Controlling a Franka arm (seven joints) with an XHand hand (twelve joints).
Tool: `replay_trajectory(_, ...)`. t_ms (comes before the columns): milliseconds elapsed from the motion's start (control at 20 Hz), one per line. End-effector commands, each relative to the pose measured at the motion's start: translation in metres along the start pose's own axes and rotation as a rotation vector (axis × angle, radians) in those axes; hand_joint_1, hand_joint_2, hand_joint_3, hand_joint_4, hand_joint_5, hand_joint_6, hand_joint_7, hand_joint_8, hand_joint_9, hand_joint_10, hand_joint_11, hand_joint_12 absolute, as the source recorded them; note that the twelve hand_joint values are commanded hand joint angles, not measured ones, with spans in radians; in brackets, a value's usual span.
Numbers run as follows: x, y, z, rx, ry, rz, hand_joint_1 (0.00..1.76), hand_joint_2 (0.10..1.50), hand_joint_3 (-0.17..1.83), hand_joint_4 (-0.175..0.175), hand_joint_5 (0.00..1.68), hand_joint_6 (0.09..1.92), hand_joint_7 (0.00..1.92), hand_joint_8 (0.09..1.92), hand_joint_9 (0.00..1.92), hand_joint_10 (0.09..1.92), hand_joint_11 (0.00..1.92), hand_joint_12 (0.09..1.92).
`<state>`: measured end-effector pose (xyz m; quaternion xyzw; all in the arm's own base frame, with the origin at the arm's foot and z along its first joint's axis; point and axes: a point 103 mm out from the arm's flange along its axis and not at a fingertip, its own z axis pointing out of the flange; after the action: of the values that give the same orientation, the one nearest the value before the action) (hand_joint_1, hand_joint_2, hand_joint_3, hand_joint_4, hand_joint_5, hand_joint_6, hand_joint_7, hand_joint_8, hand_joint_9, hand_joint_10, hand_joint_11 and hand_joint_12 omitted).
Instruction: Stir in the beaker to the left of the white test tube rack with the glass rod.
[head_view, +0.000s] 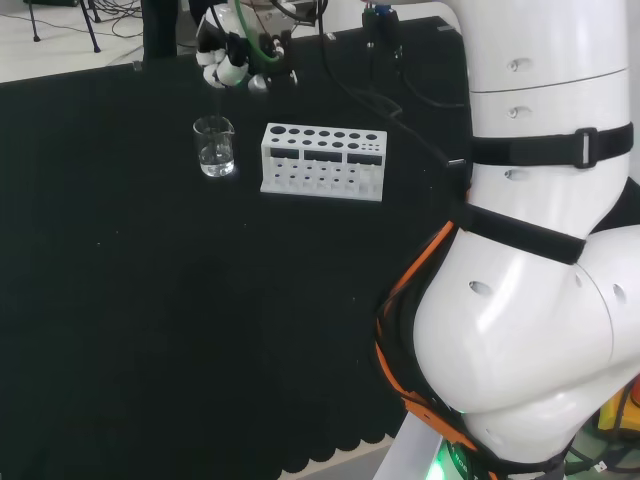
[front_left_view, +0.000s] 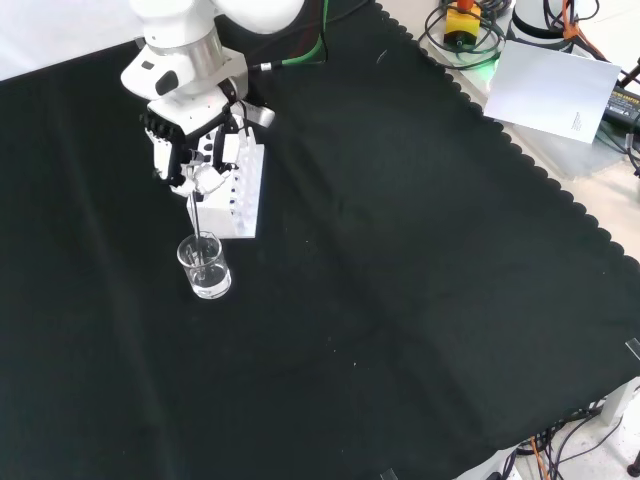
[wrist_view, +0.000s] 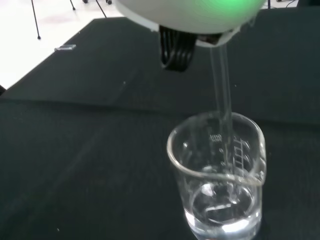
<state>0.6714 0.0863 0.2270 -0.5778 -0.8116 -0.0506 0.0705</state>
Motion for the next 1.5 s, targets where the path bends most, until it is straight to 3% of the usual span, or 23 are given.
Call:
replay_trajectory(50, 0.026, 0.0, -0.002, 0.017, -0.002, -0.021, 1.3, 0.62, 0.91, -0.175, 1.05, 0.92, 1.17, 1.26, 1.73, 0.77, 1.74, 0.63)
replay_trajectory(550, 0.039, -0.011, -0.021, 0.007, -0.022, -0.023, 1.3, 0.62, 0.91, -0.175, 1.05, 0.92, 1.17, 1.26, 1.73, 0.76, 1.74, 0.64)
replay_trajectory(1100, 0.02, -0.011, -0.024, -0.007, -0.029, -0.005, 1.3, 0.62, 0.91, -0.175, 1.05, 0.92, 1.17, 1.26, 1.73, 0.77, 1.74, 0.64)
replay_trajectory(1500, 0.011, -0.007, -0.027, 0.007, -0.025, 0.044, 1.3, 0.62, 0.91, -0.175, 1.05, 0.92, 1.17, 1.26, 1.73, 0.77, 1.74, 0.64)
